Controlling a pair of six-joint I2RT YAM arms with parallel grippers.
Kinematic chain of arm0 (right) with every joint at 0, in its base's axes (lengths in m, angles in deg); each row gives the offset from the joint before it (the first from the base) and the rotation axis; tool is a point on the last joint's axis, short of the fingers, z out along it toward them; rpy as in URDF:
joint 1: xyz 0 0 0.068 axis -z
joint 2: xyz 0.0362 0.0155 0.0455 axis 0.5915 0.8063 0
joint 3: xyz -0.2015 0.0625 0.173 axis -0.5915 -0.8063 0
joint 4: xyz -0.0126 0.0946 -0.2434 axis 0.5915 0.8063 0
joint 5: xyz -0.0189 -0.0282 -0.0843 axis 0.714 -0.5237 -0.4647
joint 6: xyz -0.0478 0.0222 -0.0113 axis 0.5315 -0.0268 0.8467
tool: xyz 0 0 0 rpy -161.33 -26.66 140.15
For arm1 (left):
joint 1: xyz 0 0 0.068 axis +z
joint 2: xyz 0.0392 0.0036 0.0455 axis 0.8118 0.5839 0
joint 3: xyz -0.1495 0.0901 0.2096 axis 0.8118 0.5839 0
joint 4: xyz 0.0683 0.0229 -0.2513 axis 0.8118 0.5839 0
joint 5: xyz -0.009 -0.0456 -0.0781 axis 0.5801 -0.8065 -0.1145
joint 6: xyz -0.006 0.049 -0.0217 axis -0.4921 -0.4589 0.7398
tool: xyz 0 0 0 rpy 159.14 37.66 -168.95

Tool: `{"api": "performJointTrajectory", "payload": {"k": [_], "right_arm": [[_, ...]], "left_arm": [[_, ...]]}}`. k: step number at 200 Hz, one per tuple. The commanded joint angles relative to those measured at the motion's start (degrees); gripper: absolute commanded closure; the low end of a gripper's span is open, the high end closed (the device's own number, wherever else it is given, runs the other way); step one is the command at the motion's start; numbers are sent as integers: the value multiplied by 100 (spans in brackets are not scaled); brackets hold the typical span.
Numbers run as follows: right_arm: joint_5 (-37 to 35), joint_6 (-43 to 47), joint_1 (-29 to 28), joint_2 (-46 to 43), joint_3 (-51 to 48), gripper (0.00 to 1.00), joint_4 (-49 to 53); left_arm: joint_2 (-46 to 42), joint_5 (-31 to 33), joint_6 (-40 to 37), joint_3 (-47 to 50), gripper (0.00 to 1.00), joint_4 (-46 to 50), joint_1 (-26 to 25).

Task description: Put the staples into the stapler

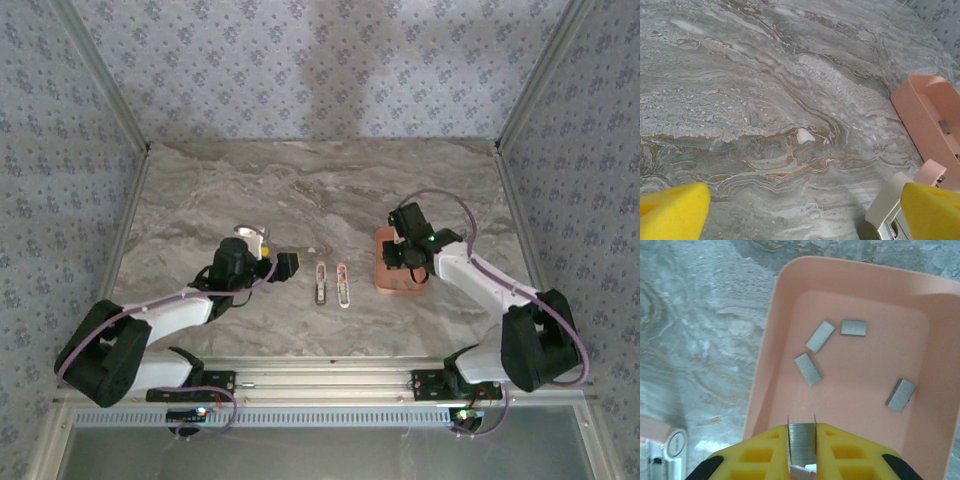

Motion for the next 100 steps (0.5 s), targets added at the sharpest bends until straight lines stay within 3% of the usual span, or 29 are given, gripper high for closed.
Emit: {"api": "performJointTrajectory", "payload": {"k": [1, 24, 100], "right_arm": [[-128, -279, -296, -470, -254, 83, 38], [103, -630, -636, -894, -592, 82, -94], [-190, -2151, -1826, -1696, -1574, 82, 283]], "left_arm": [[-342, 2, 67, 179, 2, -23, -35], [-522, 48, 59, 310, 2, -24, -44], [-640, 10, 10, 520, 2, -105, -68]]}}
